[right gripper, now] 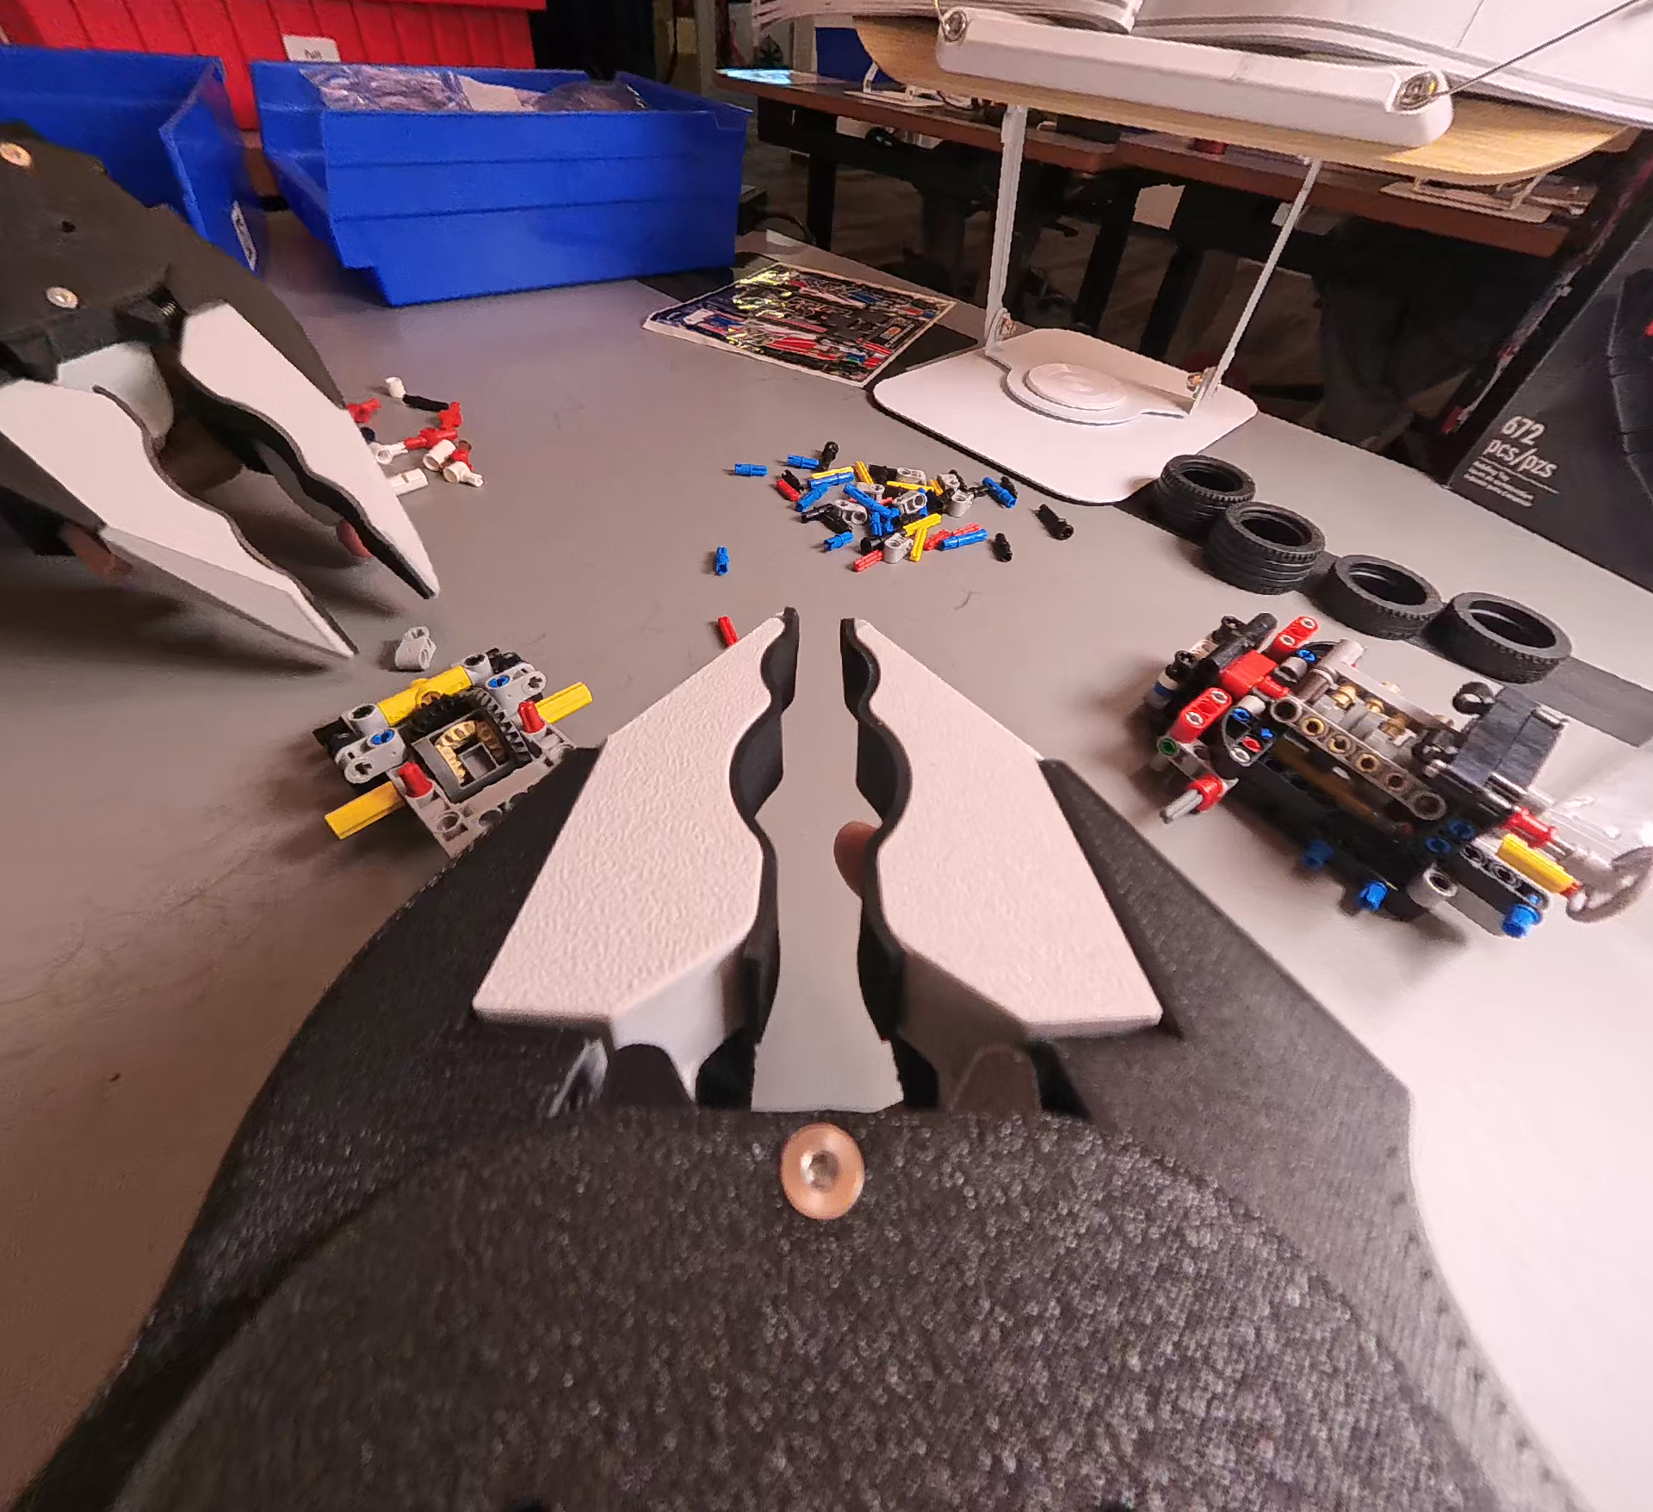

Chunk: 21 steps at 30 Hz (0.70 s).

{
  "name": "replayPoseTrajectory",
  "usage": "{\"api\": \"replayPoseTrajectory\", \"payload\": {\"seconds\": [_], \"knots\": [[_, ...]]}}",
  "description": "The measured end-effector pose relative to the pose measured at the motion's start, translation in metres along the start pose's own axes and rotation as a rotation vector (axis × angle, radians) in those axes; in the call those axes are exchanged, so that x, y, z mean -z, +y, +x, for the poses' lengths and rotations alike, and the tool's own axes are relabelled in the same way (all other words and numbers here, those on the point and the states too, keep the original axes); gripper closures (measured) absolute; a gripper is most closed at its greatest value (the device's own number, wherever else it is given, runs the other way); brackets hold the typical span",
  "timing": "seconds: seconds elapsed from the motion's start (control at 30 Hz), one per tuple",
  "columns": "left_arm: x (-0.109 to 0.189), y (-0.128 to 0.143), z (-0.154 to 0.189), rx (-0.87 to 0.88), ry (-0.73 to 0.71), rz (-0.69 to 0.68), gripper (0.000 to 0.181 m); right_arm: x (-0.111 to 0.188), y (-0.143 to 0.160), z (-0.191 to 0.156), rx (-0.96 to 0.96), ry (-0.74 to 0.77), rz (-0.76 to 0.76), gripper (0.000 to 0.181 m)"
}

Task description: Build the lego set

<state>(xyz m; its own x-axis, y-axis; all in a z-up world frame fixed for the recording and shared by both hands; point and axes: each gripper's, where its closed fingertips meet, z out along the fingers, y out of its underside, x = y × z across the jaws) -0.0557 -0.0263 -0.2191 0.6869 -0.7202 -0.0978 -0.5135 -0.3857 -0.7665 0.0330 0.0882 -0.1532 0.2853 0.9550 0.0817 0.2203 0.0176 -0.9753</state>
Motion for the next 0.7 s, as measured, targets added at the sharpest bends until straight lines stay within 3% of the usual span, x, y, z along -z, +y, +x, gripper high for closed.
{"api": "replayPoseTrajectory", "payload": {"seconds": [0.17,0.3,0.4,0.53,0.7], "knots": [[0.006,-0.012,-0.011,0.025,-0.059,0.089,0.158,-0.029,0.006,0.004,0.120,-0.055,-0.117,0.171],[0.028,-0.046,-0.036,0.163,-0.204,0.361,0.150,-0.074,0.008,0.017,0.164,-0.068,-0.232,0.167],[0.043,-0.052,-0.050,0.236,-0.265,0.492,0.144,-0.110,0.008,0.028,0.169,-0.084,-0.311,0.166],[0.054,-0.050,-0.064,0.246,-0.342,0.565,0.135,-0.150,0.020,0.036,0.214,-0.139,-0.437,0.166],[0.064,-0.052,-0.072,0.240,-0.419,0.620,0.124,-0.173,0.028,0.041,0.191,-0.191,-0.529,0.166]]}}
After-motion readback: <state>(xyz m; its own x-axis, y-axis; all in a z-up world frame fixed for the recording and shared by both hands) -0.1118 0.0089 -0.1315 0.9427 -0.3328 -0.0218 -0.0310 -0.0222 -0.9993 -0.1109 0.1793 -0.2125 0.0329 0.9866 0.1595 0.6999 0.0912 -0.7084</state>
